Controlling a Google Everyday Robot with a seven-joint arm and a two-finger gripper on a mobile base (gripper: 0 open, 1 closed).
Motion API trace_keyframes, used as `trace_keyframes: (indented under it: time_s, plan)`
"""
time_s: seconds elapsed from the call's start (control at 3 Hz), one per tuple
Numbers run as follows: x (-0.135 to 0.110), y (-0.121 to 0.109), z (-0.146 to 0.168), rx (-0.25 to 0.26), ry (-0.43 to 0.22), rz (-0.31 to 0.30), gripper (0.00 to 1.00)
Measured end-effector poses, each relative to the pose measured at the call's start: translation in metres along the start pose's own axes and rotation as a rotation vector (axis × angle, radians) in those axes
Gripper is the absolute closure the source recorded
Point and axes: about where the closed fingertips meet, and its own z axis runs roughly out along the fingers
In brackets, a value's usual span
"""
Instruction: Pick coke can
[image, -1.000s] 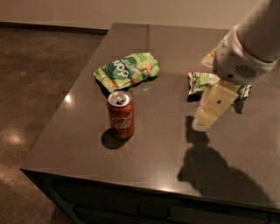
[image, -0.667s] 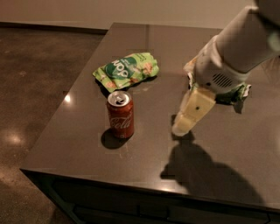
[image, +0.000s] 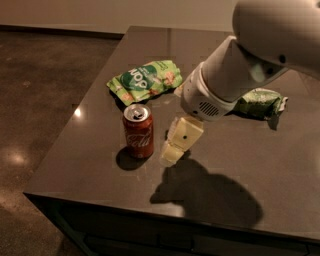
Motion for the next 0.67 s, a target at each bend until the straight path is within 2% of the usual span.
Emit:
trace_keyframes:
  time_s: [0.67]
  plan:
    - [-0.032, 0.010, 0.030, -0.062, -0.043, -0.051, 0.00]
